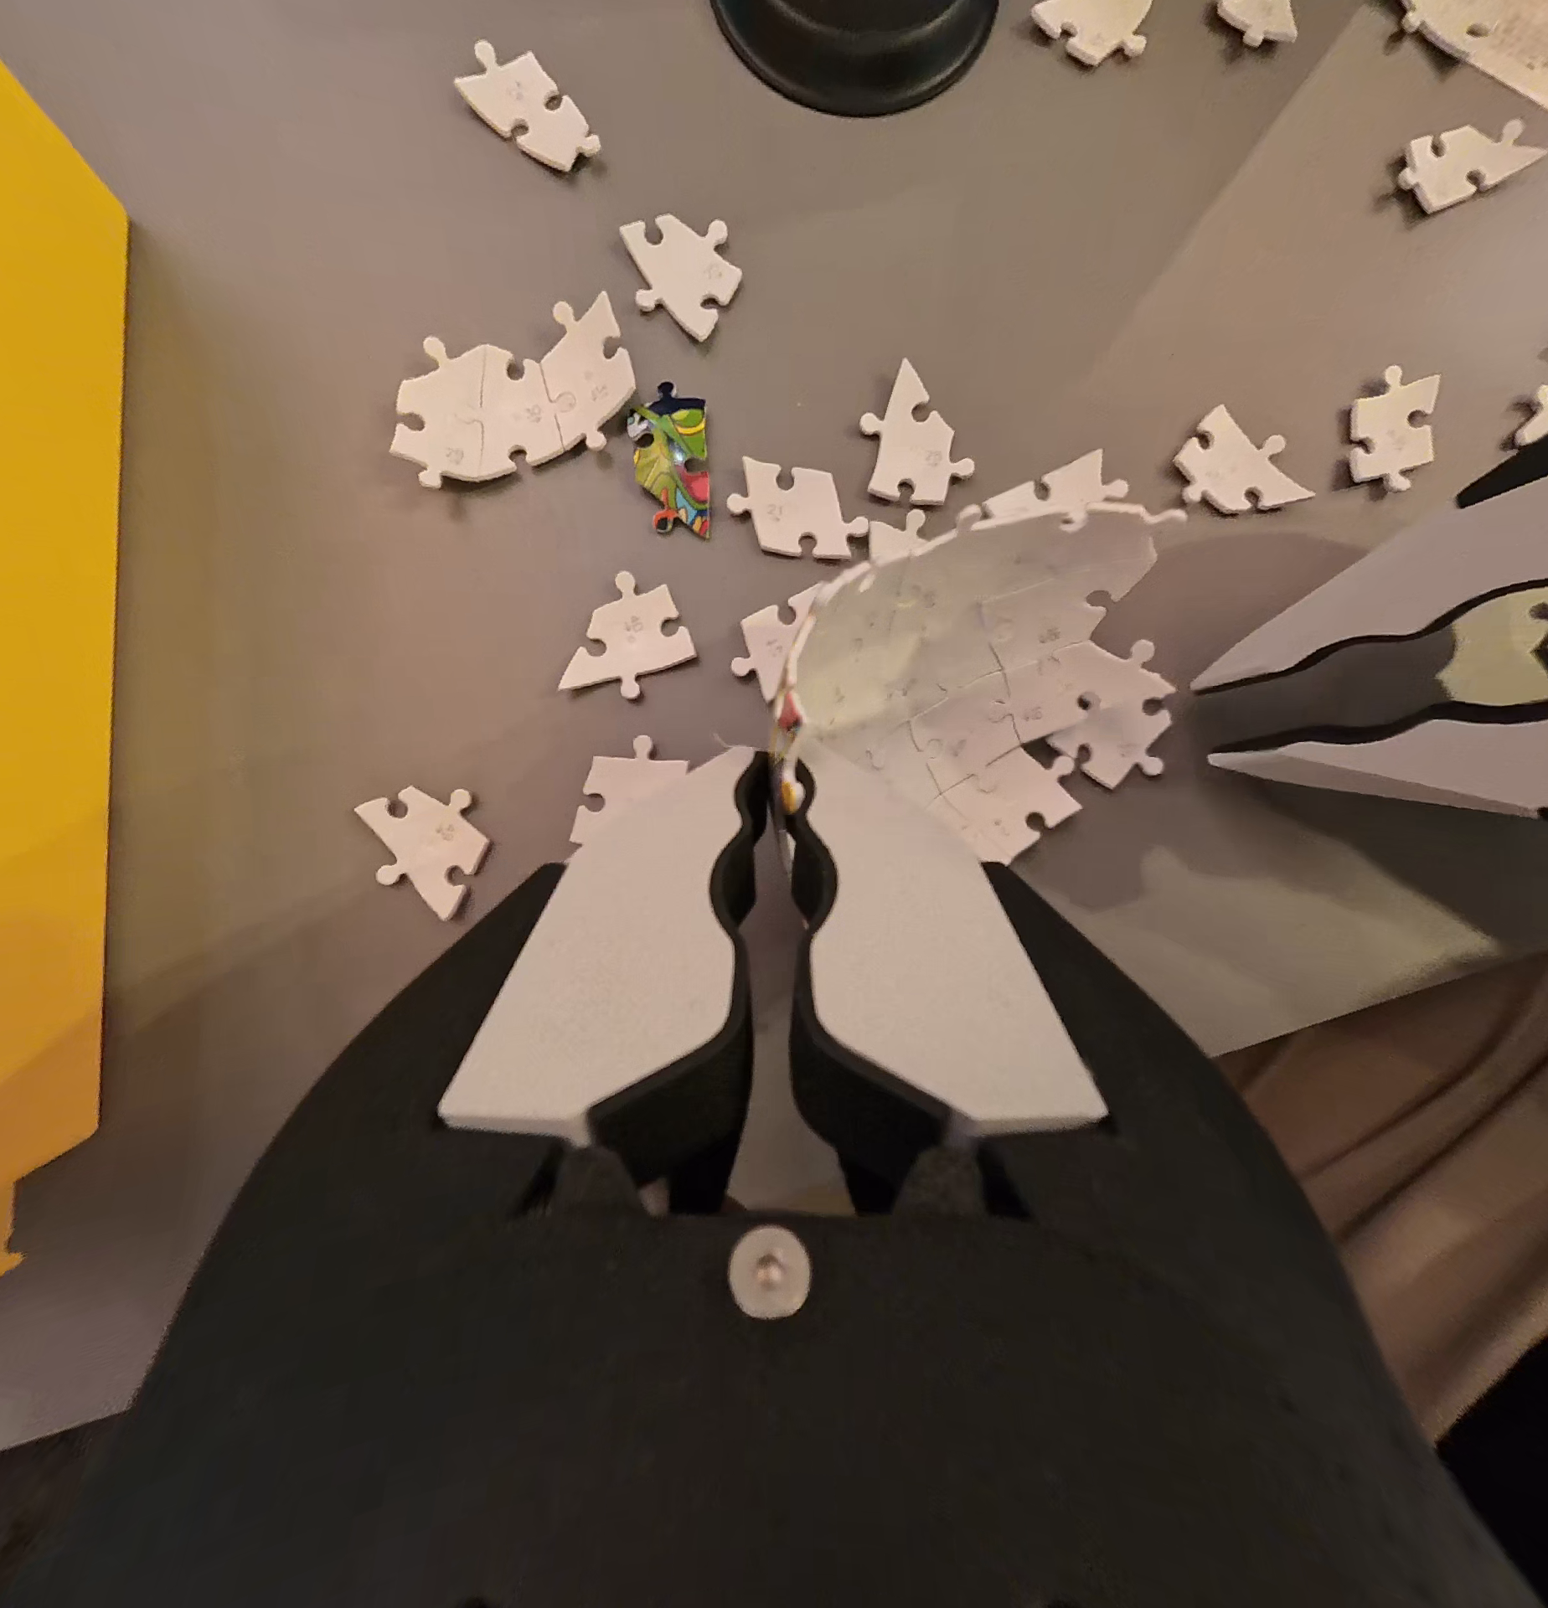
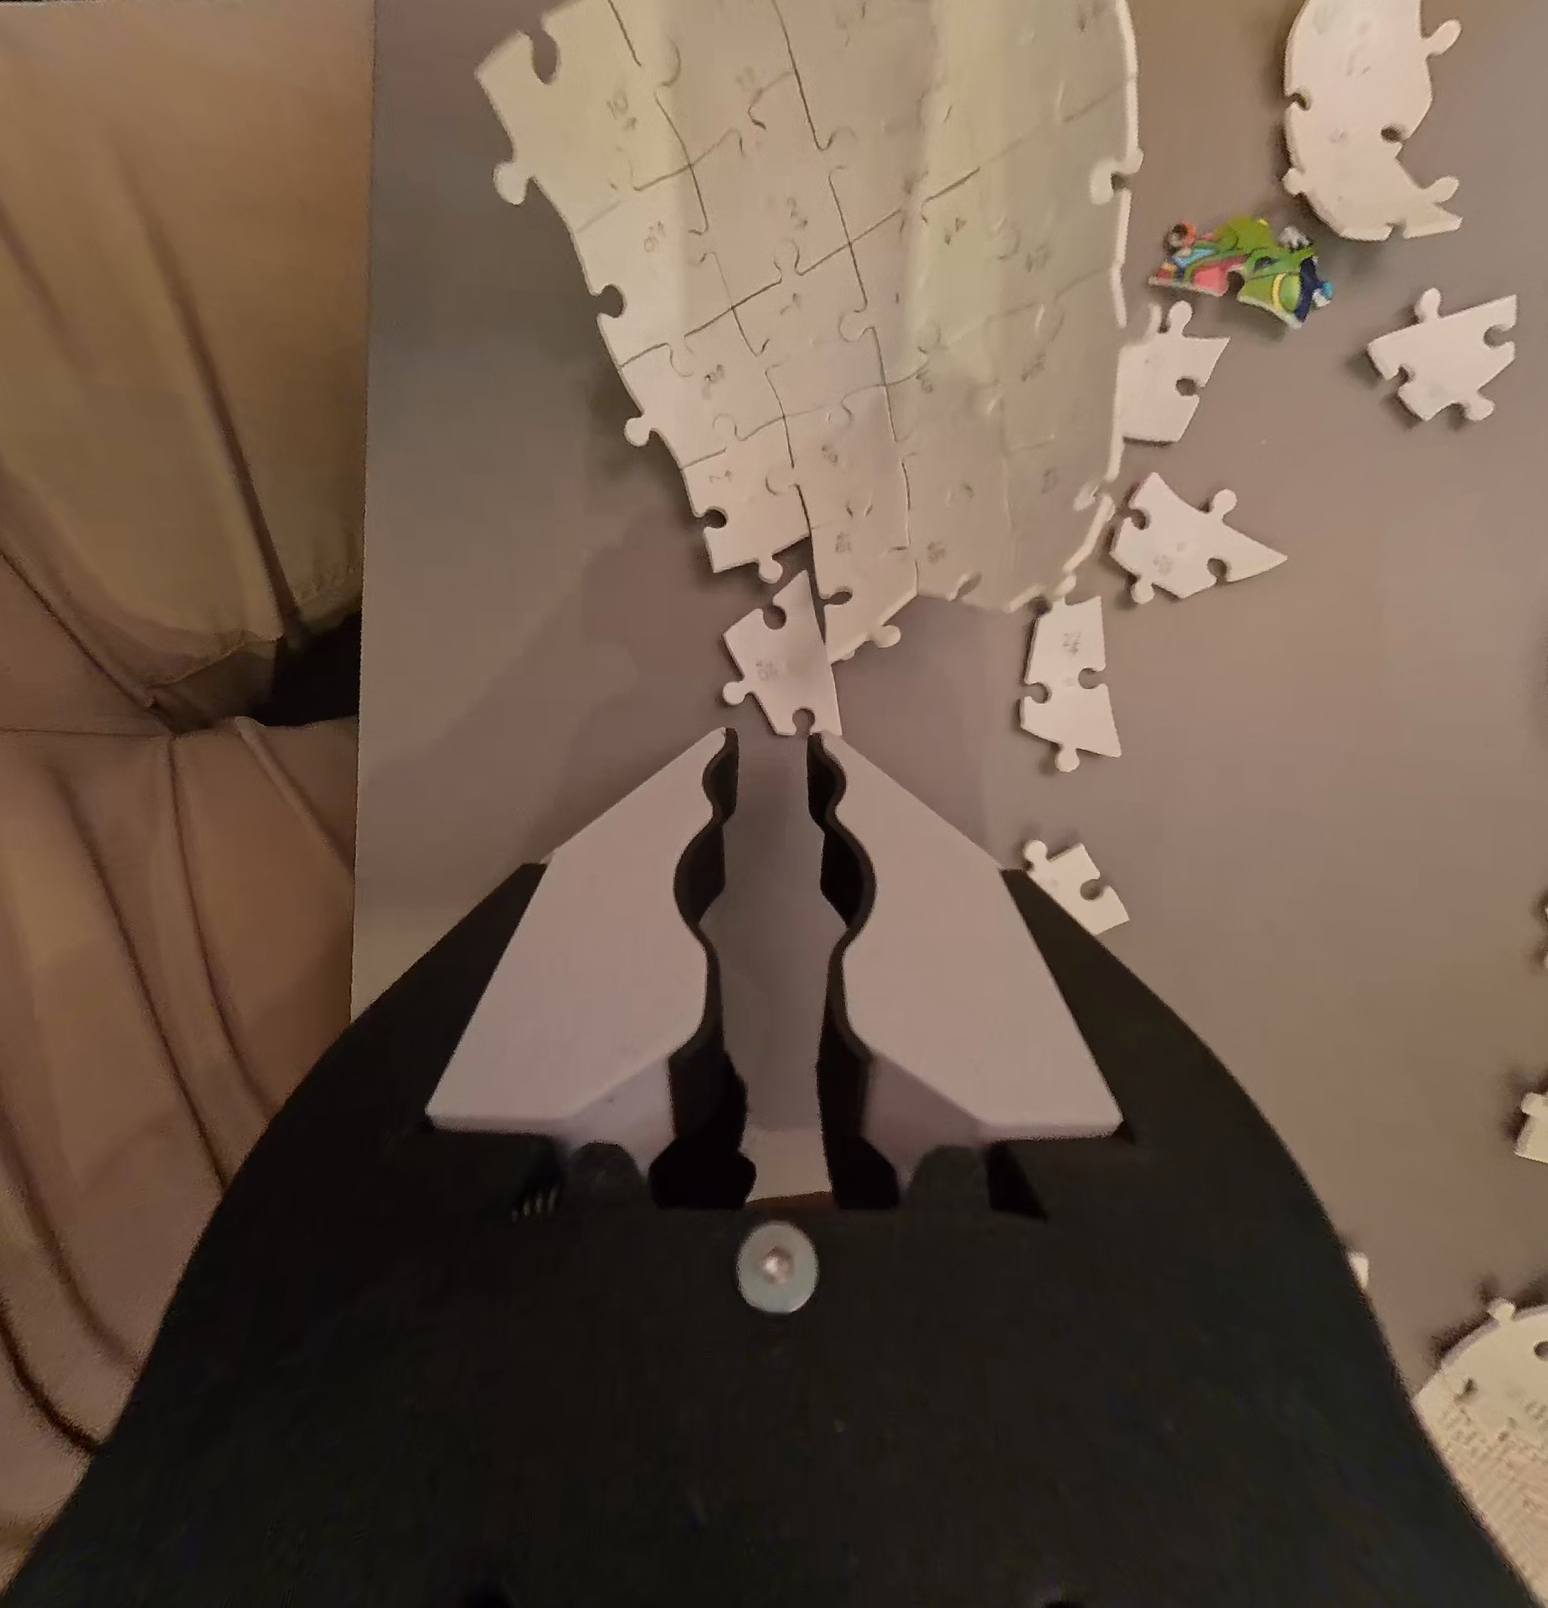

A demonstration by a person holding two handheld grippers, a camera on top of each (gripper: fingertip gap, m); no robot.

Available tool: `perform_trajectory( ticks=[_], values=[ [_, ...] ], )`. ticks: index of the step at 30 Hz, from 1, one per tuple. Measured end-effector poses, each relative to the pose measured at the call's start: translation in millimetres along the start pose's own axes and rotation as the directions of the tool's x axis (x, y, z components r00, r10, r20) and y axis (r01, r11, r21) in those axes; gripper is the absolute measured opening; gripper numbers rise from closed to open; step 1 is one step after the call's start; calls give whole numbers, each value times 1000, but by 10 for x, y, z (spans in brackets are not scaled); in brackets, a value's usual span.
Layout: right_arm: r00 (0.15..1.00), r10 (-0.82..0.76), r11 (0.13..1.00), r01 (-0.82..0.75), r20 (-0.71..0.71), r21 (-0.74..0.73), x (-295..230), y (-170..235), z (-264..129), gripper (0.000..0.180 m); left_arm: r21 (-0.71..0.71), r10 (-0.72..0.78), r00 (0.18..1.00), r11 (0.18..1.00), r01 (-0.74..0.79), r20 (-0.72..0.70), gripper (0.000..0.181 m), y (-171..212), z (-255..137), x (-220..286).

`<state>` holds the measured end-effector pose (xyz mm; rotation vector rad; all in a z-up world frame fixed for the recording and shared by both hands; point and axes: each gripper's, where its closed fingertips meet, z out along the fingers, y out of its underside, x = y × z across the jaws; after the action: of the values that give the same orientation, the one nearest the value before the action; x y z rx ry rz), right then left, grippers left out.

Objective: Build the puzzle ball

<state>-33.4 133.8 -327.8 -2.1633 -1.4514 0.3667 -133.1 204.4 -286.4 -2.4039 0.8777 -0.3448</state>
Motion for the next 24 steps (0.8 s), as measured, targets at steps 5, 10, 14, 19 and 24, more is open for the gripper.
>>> perform_trajectory(
  ticks=[5, 10, 14, 19, 24],
  values=[
    [999, -47, 999, 46, 10, 10, -43, 2, -48, 15, -35, 11, 1000, 999, -10, 28, 3, -25, 6, 29],
    [993, -114, 993, 114, -1, 30, -26, -45, -113, 14, -69, 27, 997, 997, -22, 71, 3, -34, -2, 43],
    [983, -183, 980, 183, -2, 75, -46, -147, -162, 14, -71, 31, 997, 997, -26, 77, 3, -62, -49, 107],
    [980, -201, 978, 200, 6, 64, -30, -125, -128, 14, -79, 36, 995, 996, -30, 88, 3, -81, -68, 140],
    [977, -214, 975, 213, -1, 67, 9, -112, -133, 14, -86, 47, 994, 996, -38, 102, 3, -101, -37, 179]
  ],
)
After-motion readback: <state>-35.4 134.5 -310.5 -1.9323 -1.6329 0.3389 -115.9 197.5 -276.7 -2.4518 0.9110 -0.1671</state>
